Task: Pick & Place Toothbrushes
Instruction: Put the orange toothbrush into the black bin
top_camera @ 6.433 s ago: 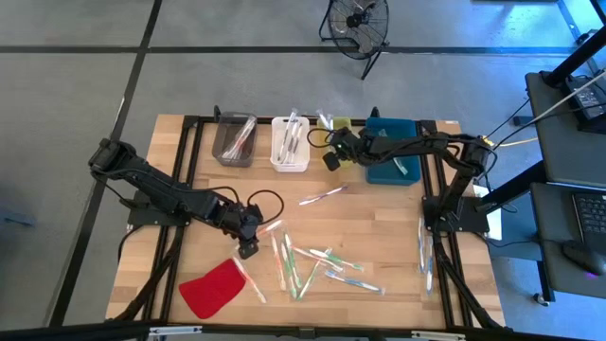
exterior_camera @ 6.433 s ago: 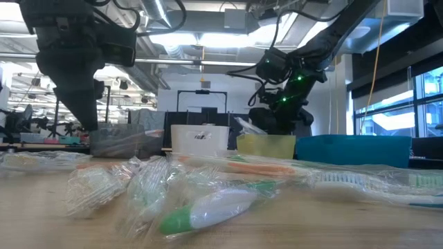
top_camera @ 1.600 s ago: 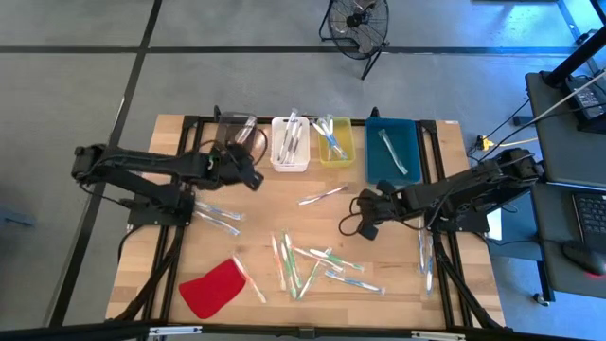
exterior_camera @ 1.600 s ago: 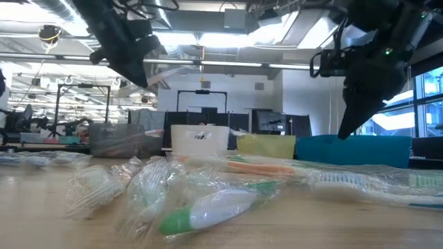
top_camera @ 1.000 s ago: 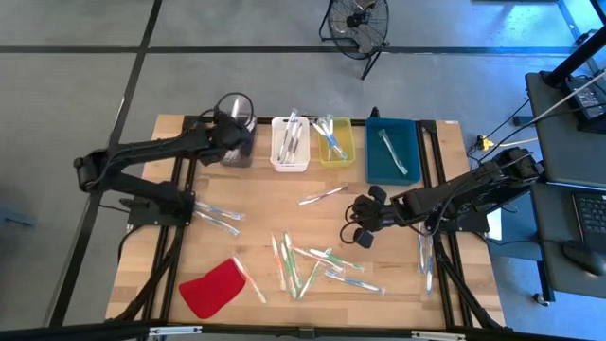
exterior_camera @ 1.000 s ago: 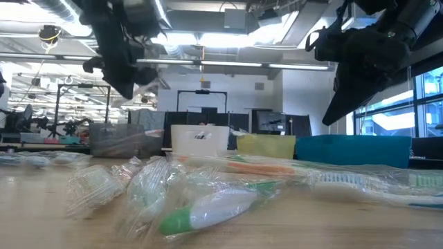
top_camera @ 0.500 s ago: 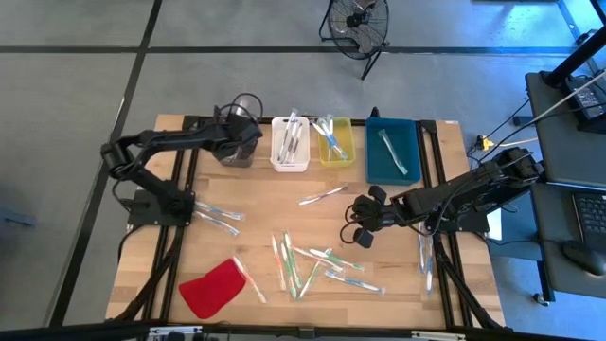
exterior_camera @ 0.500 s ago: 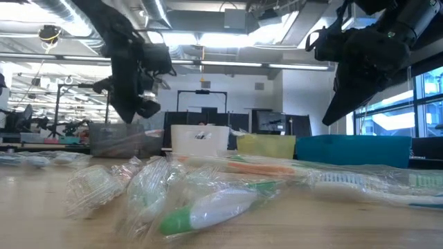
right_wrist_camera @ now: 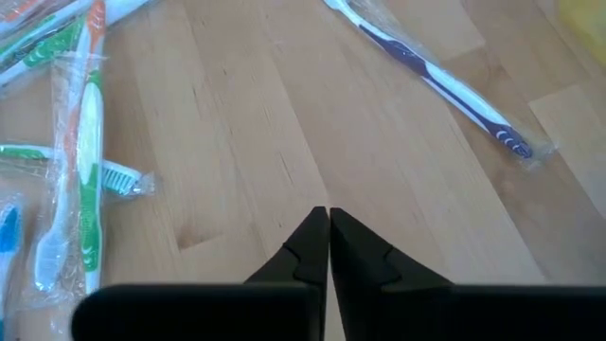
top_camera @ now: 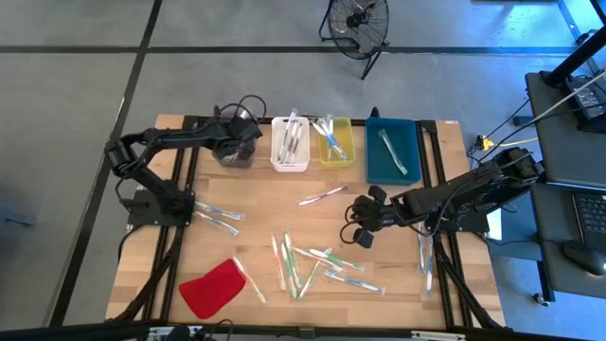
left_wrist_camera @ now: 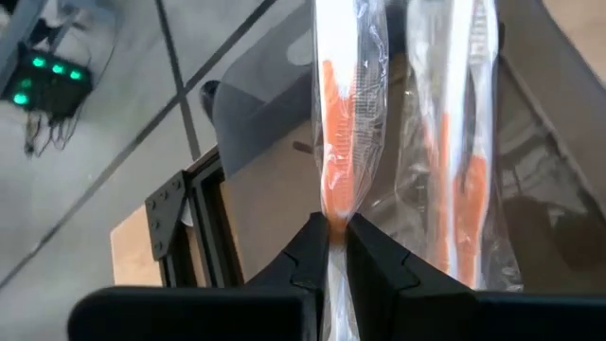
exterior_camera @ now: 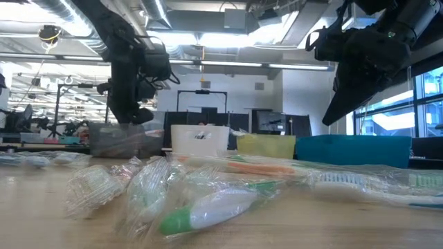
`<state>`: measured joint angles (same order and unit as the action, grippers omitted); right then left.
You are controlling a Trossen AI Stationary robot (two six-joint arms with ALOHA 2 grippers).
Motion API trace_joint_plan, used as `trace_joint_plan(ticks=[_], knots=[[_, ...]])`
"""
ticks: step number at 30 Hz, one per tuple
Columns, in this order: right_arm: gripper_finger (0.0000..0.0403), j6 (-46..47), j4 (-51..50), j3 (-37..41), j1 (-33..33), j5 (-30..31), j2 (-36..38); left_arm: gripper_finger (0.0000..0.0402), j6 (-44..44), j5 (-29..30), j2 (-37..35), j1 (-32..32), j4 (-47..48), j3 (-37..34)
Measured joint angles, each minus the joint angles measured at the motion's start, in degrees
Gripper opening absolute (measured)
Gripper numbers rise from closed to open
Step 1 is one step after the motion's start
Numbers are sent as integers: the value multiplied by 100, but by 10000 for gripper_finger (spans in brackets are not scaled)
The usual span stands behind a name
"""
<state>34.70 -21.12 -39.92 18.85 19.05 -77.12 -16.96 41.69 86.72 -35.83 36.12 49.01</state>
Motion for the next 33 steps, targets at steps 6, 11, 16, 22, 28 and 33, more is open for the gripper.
trace_joint_plan(ticks=[6,11,16,22,28,33], knots=[[5,-84,13,0,0,0,0,27,470,-115,0,-3,6,0],[23,-81,13,0,0,0,0,28,471,-252,0,-140,-4,0],[28,-79,13,0,0,-1,0,29,426,-582,0,-300,-9,0],[10,-88,13,0,0,0,0,50,428,-695,0,-299,-13,0],[8,-233,85,0,-8,0,0,98,427,-755,0,-302,46,0],[35,-497,375,0,-9,0,0,145,426,-931,0,-302,57,0]])
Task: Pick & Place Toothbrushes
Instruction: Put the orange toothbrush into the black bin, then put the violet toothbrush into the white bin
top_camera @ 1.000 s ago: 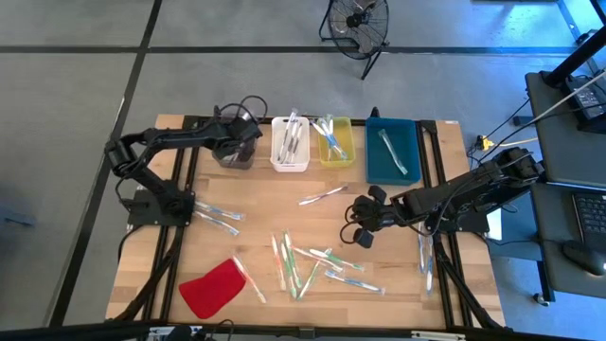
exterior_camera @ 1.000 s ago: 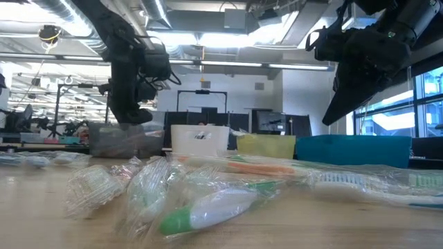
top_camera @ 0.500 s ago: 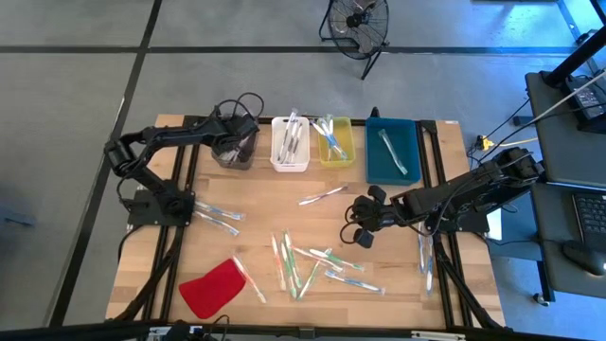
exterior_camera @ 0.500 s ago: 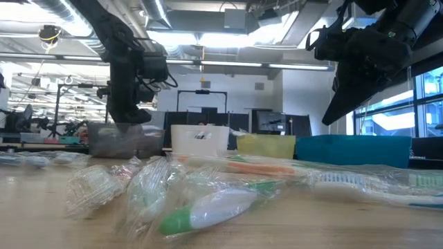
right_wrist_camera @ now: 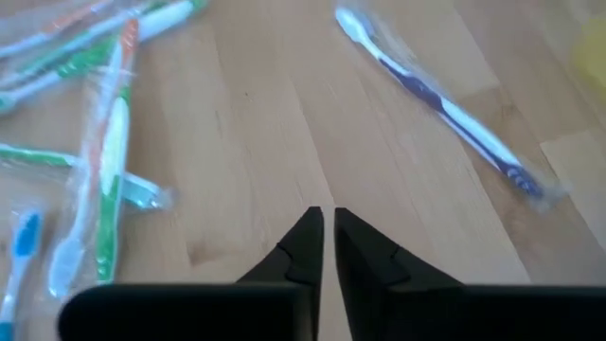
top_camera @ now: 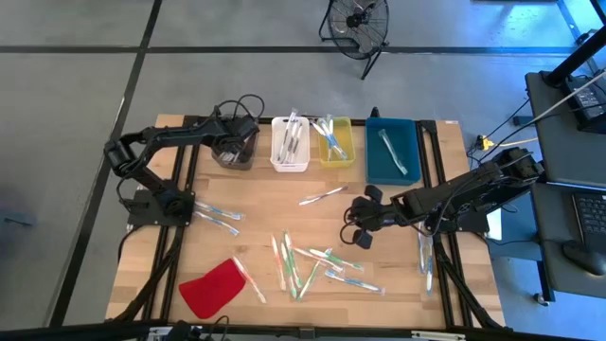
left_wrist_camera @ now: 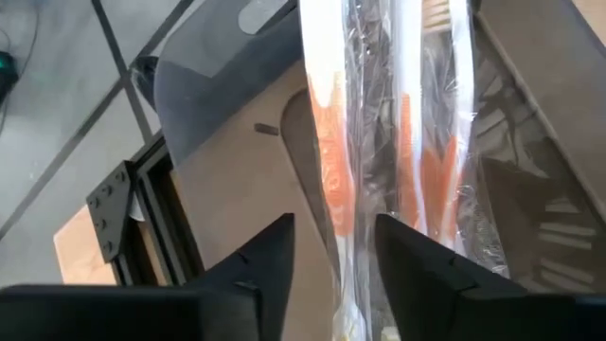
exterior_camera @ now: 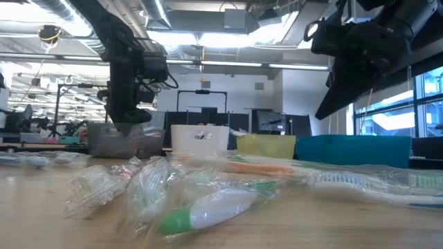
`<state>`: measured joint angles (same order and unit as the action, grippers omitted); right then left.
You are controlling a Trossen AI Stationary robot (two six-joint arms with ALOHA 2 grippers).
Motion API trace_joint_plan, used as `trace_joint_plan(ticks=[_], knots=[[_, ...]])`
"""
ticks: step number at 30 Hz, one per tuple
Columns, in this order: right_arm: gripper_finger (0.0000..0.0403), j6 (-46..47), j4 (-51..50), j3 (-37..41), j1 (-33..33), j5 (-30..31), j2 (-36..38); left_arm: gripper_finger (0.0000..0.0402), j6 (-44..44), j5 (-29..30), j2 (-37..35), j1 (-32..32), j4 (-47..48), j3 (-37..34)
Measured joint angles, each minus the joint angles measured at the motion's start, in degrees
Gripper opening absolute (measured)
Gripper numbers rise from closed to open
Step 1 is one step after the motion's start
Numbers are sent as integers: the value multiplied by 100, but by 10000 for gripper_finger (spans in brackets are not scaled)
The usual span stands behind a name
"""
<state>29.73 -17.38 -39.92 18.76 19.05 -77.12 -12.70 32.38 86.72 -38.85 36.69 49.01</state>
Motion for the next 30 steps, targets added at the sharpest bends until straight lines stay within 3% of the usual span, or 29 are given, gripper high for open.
trace_joint_plan(ticks=[4,9,18,24,30], knots=[[58,-201,281,0,2,83,0,182,83,-4,-4,0,54,0],[91,-608,644,-1,-9,663,1,215,155,-61,-186,-2,136,0],[175,-1716,1635,-4,-563,859,2,217,347,-432,-1099,0,261,0],[211,-2431,1841,-42,-1246,91,2,219,299,-1335,-1805,152,280,0],[219,-3029,1296,-460,-1891,-629,0,215,-48,-1982,-2373,828,508,0]])
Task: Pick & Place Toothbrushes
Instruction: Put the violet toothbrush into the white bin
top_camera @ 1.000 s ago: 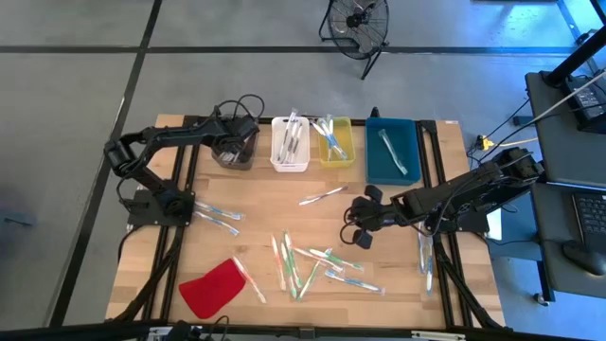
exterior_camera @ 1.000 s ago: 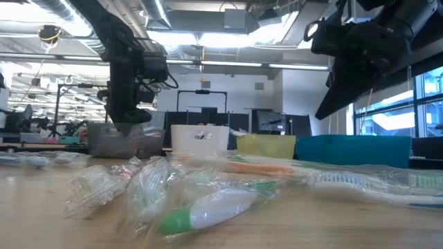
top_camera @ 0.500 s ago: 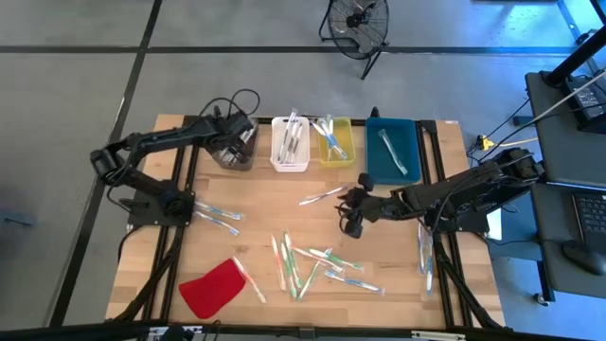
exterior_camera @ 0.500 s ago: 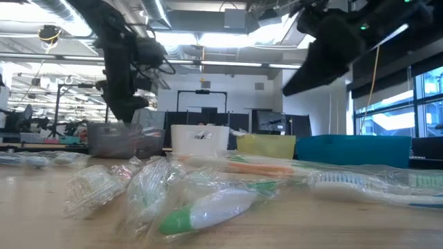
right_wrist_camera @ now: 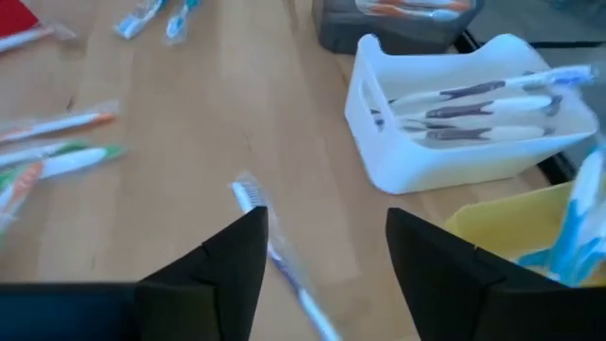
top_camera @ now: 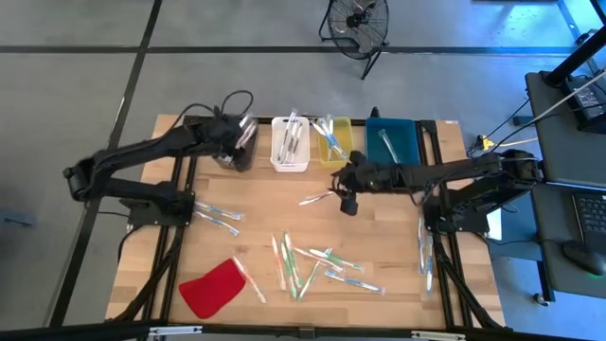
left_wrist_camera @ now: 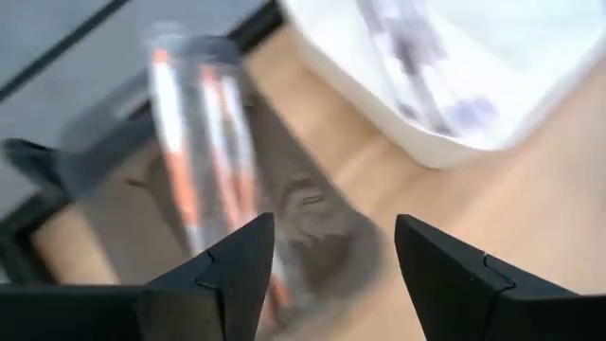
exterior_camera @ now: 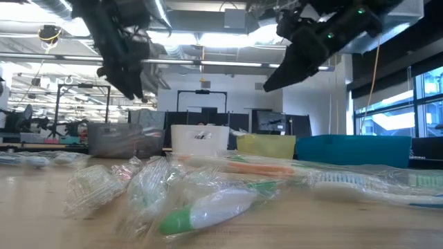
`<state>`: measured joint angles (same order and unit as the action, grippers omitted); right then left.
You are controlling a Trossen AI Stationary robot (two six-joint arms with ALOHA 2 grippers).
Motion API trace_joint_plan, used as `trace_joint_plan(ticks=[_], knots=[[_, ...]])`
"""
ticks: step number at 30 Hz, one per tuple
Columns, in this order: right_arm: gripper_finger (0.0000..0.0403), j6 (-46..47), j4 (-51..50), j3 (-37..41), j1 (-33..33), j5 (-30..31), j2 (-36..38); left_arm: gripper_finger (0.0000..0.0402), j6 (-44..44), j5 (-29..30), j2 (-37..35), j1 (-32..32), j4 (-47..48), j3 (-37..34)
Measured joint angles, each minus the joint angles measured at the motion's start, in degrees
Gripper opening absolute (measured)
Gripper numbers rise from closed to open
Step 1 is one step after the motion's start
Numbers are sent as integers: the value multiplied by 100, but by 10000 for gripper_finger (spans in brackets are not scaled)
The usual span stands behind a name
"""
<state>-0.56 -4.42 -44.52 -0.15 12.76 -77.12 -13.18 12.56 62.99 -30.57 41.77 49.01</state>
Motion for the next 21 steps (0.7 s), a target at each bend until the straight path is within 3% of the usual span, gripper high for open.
trace_joint_plan(ticks=[8,15,21], knots=[[206,-946,-1560,-717,-574,-338,-134,216,-895,243,-209,1652,355,0],[214,-1344,-2116,-737,-836,-488,-334,212,-1341,1003,-26,3076,320,0],[219,-1348,-2192,-736,-917,-637,-801,212,-1924,1048,178,3857,302,0]])
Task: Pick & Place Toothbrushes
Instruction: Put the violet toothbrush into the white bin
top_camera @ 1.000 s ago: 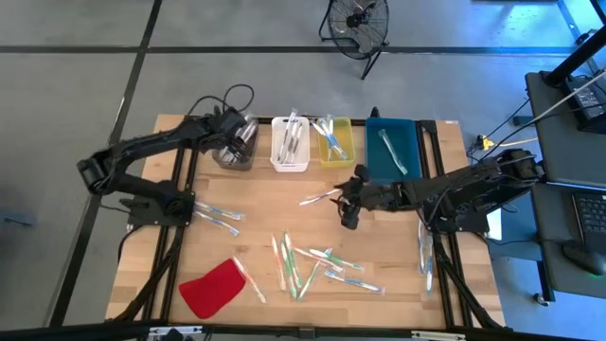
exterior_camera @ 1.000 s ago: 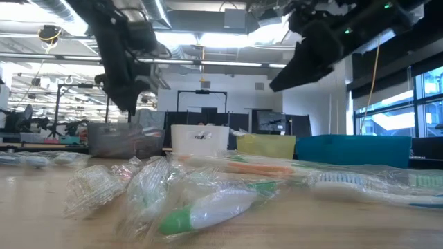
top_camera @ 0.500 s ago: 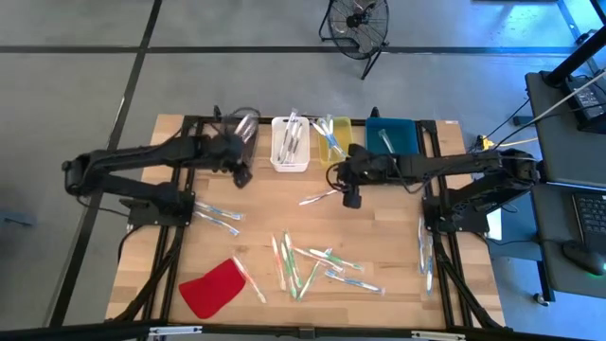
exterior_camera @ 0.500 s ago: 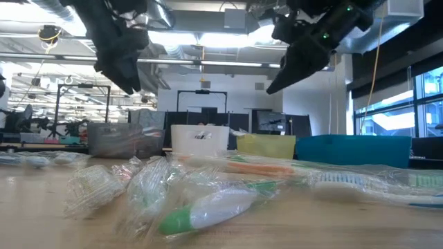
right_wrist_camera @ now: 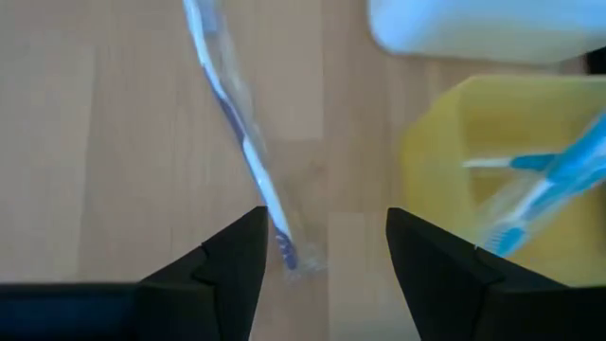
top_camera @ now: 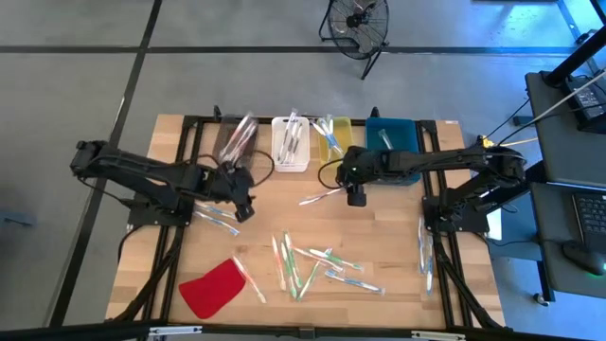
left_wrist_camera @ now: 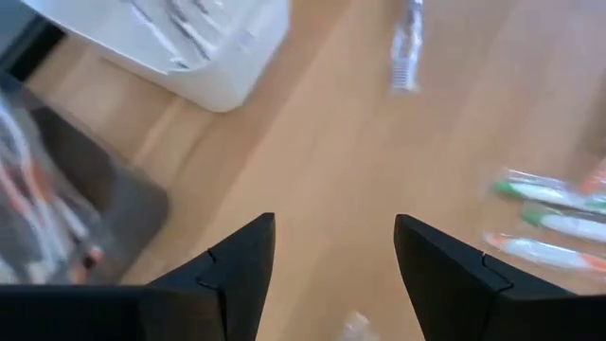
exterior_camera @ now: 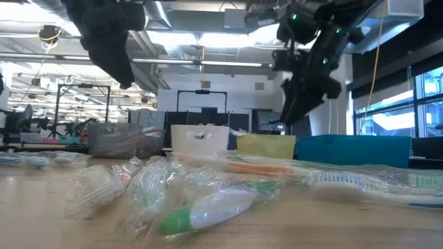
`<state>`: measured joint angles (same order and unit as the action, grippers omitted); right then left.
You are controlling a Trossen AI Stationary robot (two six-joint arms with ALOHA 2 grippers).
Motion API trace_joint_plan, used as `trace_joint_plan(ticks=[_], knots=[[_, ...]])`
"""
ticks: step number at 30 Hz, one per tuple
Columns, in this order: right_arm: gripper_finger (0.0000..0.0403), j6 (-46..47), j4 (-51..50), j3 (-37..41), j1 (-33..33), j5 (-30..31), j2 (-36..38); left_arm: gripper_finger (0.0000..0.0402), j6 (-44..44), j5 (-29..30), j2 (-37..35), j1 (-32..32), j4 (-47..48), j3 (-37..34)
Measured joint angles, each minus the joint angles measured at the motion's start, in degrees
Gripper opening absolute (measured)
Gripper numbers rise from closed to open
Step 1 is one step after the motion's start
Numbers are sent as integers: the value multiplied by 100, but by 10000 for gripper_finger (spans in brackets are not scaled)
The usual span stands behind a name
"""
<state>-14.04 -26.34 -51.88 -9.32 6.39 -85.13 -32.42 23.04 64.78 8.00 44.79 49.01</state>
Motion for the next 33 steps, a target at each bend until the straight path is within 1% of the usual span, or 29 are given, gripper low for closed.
trace_joint_plan(ticks=[6,14,17,19,24,33], knots=[[211,-9,41,0,-2,0,-548,212,-531,279,422,525,-25,0],[208,-6,390,2,-2,-54,-952,212,-726,298,1096,882,-447,0],[214,-2,551,2,-2,-297,-1068,212,-534,294,1245,877,-626,0],[218,-2,734,0,0,-298,-1151,212,-495,296,1302,827,-647,0],[224,9,795,2,-19,-299,-1323,212,-495,296,1320,754,-661,0],[206,235,775,-19,-119,-495,-1621,212,-433,300,1318,759,-683,0]])
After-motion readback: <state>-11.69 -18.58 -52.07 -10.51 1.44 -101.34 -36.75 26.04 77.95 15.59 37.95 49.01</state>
